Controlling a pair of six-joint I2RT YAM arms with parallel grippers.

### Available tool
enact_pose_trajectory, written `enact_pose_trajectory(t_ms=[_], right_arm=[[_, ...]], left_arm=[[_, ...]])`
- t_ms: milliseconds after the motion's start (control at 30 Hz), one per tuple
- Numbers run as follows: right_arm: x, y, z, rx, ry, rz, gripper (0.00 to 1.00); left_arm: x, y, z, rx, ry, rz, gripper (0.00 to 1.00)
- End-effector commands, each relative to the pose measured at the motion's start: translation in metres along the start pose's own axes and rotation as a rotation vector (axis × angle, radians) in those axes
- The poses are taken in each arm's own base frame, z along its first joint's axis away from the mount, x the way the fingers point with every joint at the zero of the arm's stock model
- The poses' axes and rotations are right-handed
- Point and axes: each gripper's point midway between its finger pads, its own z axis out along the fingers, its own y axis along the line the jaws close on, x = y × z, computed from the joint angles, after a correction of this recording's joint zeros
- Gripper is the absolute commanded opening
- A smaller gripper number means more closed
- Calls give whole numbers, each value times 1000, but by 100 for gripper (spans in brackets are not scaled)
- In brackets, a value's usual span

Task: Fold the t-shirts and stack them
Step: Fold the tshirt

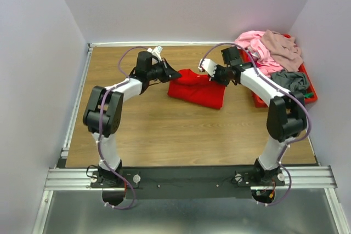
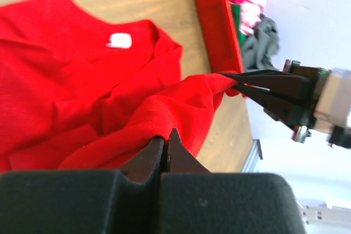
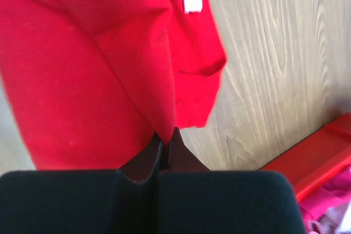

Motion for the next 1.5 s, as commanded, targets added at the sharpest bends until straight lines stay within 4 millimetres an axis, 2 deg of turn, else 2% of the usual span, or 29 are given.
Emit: enact_pose_trajectory(t_ms=[0,33,133,167,200,467,633,700,733,767,800,833,900,933,967,1000,1033,1067,1100,1133,1167,1200,1233,1267,1300,1333,1367,1400,1467], right_arm=[[5,-59,13,200,32,108,0],[13,-62,24,210,58,128,1],[17,-81,31,267,77,150,0],[25,-82,39,267,102,162,0],[29,-85,41,276,107,182,1],[31,-98,54,297,86,215,1],[20,-95,48,278,41,201,1],[19,-86,43,254,29,184,0],[17,-82,39,245,15,175,0],[5,-79,22,242,-31,154,0],[13,-62,23,207,-22,145,1],[10,-51,17,180,-47,117,0],[1,-39,-12,180,-84,68,0],[12,-8,-8,93,-85,39,1],[13,5,-14,65,-92,21,1],[10,17,-33,52,-109,-15,1],[16,44,-33,-21,-122,-17,0],[19,58,-38,-57,-129,-24,0],[24,81,-45,-128,-124,-21,1],[24,102,-54,-180,-153,-71,1],[23,110,-61,-204,-159,-85,1],[35,134,-63,-267,-135,-65,0],[36,145,-71,-287,-152,-96,0],[40,157,-75,-319,-147,-108,0],[52,181,-79,-388,-125,-97,1],[56,190,-82,-411,-127,-116,0],[56,197,-88,-420,-139,-128,0],[65,215,-91,-469,-120,-124,1],[73,224,-93,-479,-106,-141,0]], left_arm=[[-9,17,21,24,37,10,0],[-17,25,25,11,27,5,0],[-32,34,29,5,4,-5,0],[-33,44,31,-4,4,-15,0],[-39,43,32,7,0,-9,0],[-46,61,51,17,19,-20,0],[-45,58,46,27,16,-1,0],[-43,50,37,37,13,14,0],[-41,48,33,38,12,17,0],[-44,33,24,56,-4,39,0],[-41,28,18,63,-6,50,0],[-29,24,6,64,5,49,0],[-13,22,-6,58,19,50,0],[9,22,-18,51,47,41,0],[20,24,-24,44,61,31,0],[49,37,-34,20,102,-5,0],[62,37,-39,16,118,-11,0],[72,28,-47,27,129,-3,0],[86,29,-52,23,149,-13,0],[109,32,-63,13,177,-33,0],[125,37,-66,0,207,-53,0],[137,28,-71,15,223,-44,0],[157,33,-79,-5,252,-67,0],[168,32,-82,-7,269,-75,0],[174,26,-86,1,275,-77,0],[195,28,-91,-16,312,-92,0],[201,25,-93,-14,318,-90,0],[209,25,-96,-20,335,-106,0],[225,27,-100,-35,361,-115,0]])
